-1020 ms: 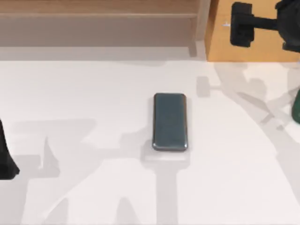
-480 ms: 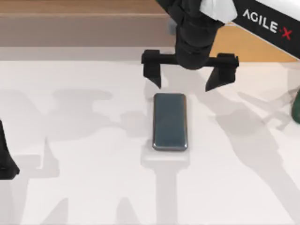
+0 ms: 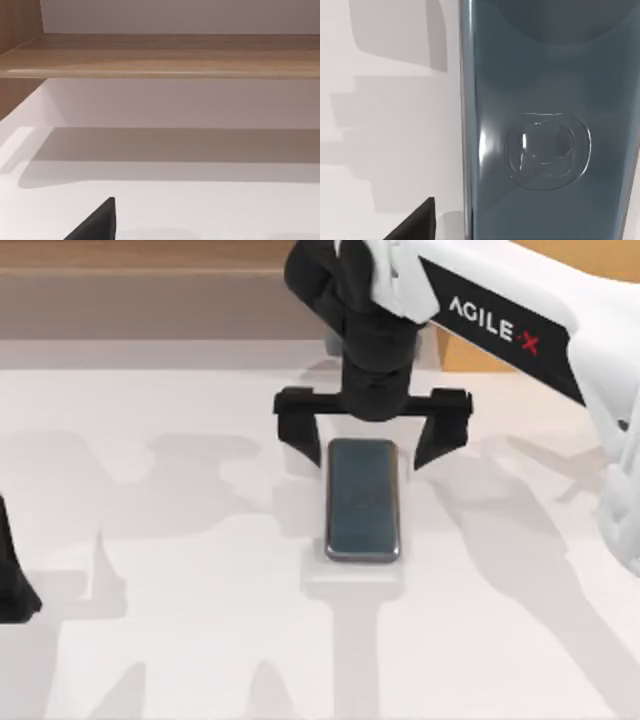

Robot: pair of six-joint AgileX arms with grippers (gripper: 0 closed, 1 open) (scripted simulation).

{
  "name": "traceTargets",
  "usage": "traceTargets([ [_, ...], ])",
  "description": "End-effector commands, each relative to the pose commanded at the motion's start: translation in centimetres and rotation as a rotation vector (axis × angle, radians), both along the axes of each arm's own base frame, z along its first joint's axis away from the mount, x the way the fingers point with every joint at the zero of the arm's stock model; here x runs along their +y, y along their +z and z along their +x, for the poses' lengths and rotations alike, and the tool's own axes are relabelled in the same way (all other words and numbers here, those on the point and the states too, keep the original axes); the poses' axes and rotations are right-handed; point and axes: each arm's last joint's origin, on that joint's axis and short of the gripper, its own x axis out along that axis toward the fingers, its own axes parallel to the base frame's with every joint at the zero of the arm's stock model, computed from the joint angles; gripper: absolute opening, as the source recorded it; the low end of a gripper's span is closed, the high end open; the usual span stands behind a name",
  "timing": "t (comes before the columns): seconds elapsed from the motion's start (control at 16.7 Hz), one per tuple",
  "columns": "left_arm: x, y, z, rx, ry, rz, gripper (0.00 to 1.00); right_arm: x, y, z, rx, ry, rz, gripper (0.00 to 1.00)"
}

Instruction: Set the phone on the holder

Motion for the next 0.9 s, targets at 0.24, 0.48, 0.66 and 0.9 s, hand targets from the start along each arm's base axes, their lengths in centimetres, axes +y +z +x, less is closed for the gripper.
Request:
traceTargets([
  [0.24, 0.0, 0.0, 0.0, 0.000, 0.000, 0.000, 1.00, -0.1, -0.6, 0.1, 0.001, -0.001, -0.001, 1.00],
  [0.48, 0.0, 0.0, 0.0, 0.000, 0.000, 0.000, 1.00, 0.1, -4.5, 0.4, -0.004, 0.000, 0.003, 1.00],
  [0.66, 0.0, 0.0, 0.0, 0.000, 0.000, 0.000, 1.00, 0.1, -7.4, 0.3, -0.003, 0.000, 0.002, 1.00],
  [0.9, 0.0, 0.0, 0.0, 0.000, 0.000, 0.000, 1.00, 0.0, -8.0, 0.2, 0.000, 0.000, 0.000, 1.00],
])
